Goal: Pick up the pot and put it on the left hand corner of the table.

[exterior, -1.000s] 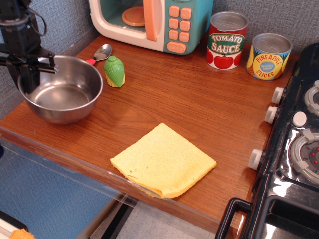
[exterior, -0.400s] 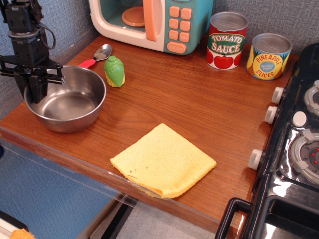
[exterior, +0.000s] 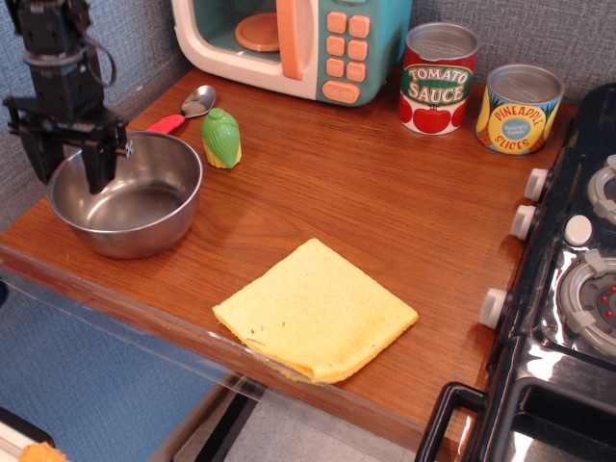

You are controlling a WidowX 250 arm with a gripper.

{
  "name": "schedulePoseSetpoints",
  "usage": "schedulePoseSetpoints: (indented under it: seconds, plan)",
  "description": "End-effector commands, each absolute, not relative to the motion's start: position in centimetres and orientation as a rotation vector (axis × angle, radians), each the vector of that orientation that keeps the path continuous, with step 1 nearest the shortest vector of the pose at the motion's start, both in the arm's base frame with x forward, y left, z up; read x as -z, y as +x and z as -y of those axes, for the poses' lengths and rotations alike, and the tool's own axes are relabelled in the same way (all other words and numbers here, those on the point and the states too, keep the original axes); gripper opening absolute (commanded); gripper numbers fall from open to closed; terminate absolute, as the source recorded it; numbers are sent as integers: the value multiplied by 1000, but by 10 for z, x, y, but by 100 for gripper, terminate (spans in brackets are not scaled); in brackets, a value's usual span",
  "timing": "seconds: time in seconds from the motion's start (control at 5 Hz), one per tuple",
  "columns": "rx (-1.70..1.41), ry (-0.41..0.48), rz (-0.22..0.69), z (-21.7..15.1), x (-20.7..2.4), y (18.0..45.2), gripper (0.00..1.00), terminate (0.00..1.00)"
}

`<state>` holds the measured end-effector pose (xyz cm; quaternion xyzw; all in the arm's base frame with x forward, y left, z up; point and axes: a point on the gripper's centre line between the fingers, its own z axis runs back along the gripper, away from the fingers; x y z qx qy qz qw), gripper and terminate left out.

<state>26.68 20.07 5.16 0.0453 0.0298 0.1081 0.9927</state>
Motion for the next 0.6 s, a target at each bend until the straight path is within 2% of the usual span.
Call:
schedulePoseSetpoints:
  seconds: [0.0, 0.4]
  plan:
    - [-27, 188, 189, -166, -125, 267, 100, 0]
    - [19, 161, 156, -142, -121, 269, 100, 0]
